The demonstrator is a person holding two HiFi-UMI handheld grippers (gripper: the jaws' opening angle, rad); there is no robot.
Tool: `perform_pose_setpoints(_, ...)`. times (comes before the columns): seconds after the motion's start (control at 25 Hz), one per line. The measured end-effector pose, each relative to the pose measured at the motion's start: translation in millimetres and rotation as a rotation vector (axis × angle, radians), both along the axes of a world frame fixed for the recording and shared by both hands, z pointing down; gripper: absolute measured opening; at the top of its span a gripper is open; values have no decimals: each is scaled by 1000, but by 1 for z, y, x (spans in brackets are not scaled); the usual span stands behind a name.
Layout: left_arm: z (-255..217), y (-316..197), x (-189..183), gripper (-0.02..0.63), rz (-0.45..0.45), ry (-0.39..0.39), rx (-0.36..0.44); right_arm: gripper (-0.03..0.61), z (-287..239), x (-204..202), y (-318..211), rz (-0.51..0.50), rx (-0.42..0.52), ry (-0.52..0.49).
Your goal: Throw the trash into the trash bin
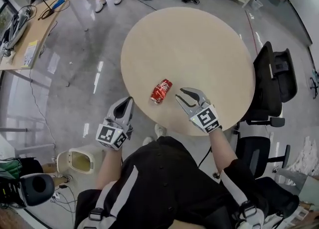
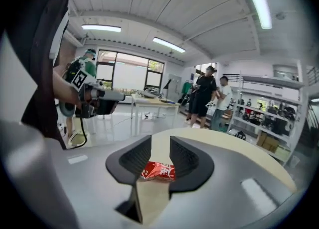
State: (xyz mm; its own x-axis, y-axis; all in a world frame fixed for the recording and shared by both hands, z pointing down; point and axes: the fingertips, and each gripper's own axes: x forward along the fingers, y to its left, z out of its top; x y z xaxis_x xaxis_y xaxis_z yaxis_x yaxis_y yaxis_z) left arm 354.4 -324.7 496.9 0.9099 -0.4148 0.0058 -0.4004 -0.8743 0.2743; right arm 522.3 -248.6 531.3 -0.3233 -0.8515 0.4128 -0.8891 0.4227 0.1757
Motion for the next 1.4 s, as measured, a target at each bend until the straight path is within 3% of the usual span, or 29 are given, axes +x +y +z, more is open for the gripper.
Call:
perform_pose_setpoints(0.36,20,-9,-18,3,-107,-43,-55,222,88,-52,-32,-420,-248,153)
perform_pose_setpoints(0.6,28,-15,-35,3,-181,-68,-94,327,146,-69,-35,-735,-377,418)
perform_pose_setpoints(0.8,33,-14,-47,3,-235,-79,-120,419,186,-58,-23,-953,-463,657)
perform_pose_setpoints(1.08,39,-12,-61,3,-264,-87,-139,456,220,-32,-40,-1029,-611,798)
perform_pose_setpoints(1.4,40,-13,-67,3,-258,-91,-148,451,240,-36,-35,-1047,-689,789)
